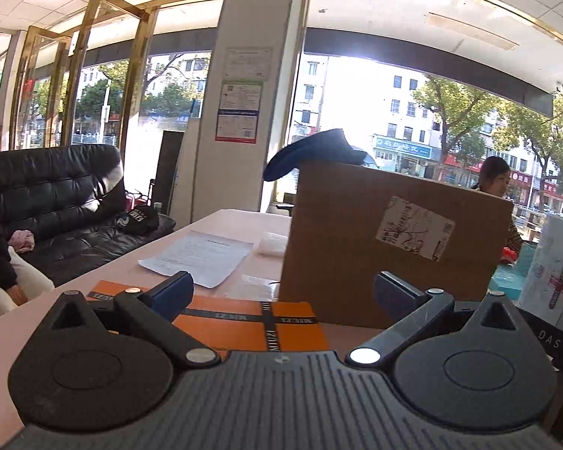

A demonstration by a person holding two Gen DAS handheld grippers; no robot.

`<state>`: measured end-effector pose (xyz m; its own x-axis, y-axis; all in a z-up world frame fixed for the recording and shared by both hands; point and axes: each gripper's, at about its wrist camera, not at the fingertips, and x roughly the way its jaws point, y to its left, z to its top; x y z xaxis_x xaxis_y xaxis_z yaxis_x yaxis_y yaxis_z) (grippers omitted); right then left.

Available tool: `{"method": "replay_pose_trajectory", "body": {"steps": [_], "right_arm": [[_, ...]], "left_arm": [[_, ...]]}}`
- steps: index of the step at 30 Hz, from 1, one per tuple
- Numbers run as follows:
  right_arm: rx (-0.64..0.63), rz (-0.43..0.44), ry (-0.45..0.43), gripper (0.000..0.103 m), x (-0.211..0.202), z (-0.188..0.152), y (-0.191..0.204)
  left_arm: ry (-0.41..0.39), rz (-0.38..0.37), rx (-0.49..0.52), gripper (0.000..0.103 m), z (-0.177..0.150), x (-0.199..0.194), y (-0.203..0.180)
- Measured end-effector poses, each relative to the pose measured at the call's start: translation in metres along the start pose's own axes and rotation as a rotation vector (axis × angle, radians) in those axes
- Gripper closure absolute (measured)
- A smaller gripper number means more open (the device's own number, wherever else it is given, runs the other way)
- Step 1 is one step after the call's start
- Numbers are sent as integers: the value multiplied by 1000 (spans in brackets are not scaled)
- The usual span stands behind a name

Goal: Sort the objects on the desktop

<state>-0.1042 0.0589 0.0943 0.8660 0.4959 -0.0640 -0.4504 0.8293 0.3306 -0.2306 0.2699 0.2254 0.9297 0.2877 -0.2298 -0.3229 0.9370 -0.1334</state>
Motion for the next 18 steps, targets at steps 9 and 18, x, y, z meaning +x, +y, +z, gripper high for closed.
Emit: {"method": "replay_pose_trajectory", "body": {"steps": [9,18], "right_arm": [[31,-310,-64,0,-77,26,-115],[2,-446,146,0,-52,-13,-152]], "left_arm": [[164,-265,80,0,-59,66,-161],[430,-141,96,0,-142,163,-176]]}}
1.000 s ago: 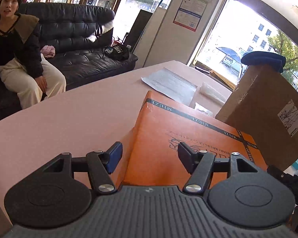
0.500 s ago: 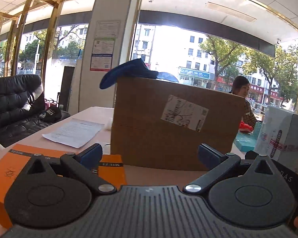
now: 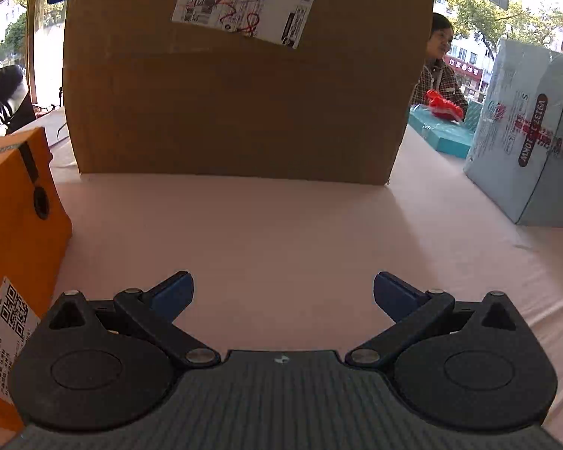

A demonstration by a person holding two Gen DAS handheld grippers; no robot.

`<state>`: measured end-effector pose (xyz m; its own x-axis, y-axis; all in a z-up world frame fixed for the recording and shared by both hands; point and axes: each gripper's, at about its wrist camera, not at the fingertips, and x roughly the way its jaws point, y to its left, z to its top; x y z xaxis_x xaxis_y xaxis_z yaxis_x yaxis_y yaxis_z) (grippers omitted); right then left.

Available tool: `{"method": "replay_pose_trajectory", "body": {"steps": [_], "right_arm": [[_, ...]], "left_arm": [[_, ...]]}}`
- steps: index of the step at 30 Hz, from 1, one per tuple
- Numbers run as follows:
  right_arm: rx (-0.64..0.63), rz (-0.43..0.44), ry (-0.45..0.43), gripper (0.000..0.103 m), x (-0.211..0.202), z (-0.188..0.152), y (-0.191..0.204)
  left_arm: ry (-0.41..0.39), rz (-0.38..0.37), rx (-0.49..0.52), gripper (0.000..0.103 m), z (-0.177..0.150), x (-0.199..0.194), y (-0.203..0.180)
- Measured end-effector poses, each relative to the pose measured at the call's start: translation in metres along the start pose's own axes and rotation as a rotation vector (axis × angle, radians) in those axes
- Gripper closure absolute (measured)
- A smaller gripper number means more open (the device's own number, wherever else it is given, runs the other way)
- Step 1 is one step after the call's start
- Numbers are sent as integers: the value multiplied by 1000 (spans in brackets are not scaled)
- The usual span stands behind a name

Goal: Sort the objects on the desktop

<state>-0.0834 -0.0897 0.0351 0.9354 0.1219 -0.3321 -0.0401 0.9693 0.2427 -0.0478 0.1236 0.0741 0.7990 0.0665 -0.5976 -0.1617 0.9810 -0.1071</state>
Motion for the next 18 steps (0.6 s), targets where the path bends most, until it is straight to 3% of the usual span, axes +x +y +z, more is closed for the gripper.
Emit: {"method": "replay_pose_trajectory", "body": {"steps": [2,3,6,7,11,18], "right_arm": [[-45,-7,63,0,24,-10,16],[-74,-19,103,0,40,-16,27],[-138,-51,260,0,88,-30,49],[-161,-62,276,0,98,-30,55],[-255,-107,282,0,128,-30,81],[-248,-134,273,0,137,-28,90]], "left_arm": [[51,23,-26,0,-4,19,11],[12,59,1,0,-6,23,11],[39,94,34,0,0,36,10],[36,102,42,0,2,39,9],[31,119,16,0,9,48,13],[27,152,21,0,12,57,8]]}}
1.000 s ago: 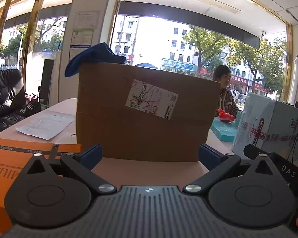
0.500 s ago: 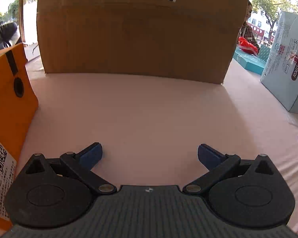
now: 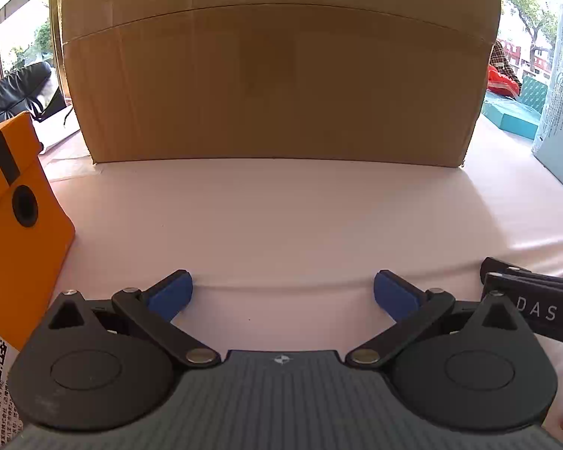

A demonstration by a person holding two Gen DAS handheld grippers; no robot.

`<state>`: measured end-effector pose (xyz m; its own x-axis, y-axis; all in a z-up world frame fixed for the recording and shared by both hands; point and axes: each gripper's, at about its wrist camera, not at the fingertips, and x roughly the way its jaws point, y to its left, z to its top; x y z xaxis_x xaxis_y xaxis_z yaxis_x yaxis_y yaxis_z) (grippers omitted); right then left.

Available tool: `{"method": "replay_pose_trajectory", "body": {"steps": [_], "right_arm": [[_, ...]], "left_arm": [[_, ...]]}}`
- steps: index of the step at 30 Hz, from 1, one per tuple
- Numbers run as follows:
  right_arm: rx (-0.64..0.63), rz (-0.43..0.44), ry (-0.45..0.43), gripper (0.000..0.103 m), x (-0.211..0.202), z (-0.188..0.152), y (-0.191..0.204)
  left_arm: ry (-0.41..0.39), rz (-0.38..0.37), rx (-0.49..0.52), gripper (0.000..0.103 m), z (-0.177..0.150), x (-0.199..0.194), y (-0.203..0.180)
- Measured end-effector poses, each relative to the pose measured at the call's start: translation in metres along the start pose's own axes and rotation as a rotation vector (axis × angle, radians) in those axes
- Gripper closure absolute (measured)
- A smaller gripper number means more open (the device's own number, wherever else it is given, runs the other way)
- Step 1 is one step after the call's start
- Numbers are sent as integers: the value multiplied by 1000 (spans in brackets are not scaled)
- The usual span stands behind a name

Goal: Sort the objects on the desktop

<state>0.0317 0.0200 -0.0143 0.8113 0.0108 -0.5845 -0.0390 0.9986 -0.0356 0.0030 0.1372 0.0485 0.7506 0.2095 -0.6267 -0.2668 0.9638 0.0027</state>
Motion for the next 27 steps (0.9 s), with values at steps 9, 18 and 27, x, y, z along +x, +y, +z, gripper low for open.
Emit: {"method": "replay_pose_trajectory", "body": {"steps": [9,18,27], "right_arm": [[6,5,-1,0,-8,-3,1],[9,7,-3,0,0,-1,3],[16,12,-5,0,4,0,3]], "left_arm": [[-1,65,-26,0,9,13,-6],[-3,54,-36,0,9,13,-3],[0,54,-35,0,10,14,-3]]}}
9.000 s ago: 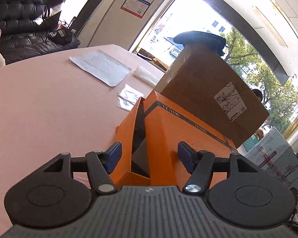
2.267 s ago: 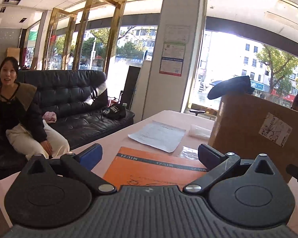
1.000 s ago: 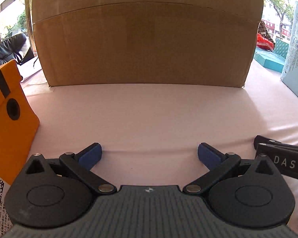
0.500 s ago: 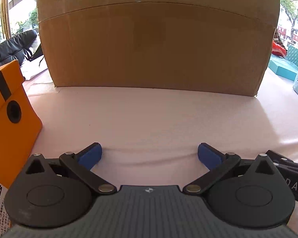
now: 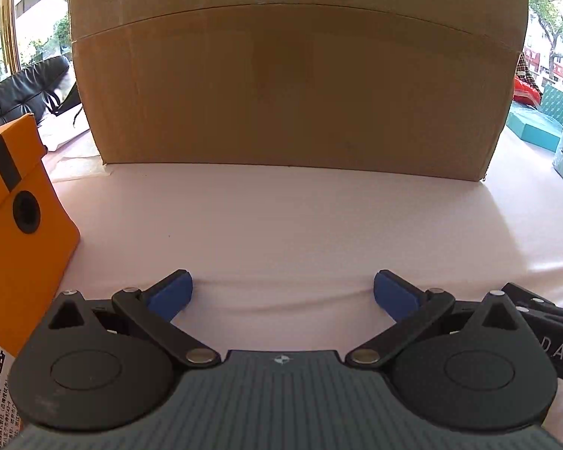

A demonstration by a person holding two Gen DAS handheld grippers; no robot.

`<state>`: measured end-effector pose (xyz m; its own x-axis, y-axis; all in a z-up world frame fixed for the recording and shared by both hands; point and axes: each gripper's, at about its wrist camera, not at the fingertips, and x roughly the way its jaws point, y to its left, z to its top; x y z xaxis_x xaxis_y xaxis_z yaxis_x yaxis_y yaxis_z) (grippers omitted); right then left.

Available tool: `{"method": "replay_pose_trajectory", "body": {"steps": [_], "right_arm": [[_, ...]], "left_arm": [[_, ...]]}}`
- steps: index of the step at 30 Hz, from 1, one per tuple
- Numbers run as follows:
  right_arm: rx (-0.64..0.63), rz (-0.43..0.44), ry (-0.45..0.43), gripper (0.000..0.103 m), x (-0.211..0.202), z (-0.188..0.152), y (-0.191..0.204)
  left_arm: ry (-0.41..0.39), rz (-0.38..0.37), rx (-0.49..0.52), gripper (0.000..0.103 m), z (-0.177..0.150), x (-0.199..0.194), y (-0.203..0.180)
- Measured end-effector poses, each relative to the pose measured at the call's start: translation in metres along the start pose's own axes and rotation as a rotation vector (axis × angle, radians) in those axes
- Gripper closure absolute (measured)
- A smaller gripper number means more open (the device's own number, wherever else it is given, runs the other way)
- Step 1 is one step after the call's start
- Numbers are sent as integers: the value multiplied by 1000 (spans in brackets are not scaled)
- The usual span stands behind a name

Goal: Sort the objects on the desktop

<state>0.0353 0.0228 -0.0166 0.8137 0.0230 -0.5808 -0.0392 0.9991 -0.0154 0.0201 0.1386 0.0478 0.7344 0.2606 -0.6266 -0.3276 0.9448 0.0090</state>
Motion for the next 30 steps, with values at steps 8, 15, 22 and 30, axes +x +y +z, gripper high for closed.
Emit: {"method": "replay_pose_trajectory", "body": {"steps": [8,15,22,30], "right_arm": [[2,2,0,0,0,0,1],[3,2,0,0,0,-1,1],[3,2,-1,0,-1,-1,1],[3,2,-1,0,-1,-2,1]], "left_arm": [[0,-1,-2,0,1,1,1],[0,-1,-1,0,0,1,1],[1,-1,-2,0,1,1,0],[1,-1,-3,0,1,2,-2]]}}
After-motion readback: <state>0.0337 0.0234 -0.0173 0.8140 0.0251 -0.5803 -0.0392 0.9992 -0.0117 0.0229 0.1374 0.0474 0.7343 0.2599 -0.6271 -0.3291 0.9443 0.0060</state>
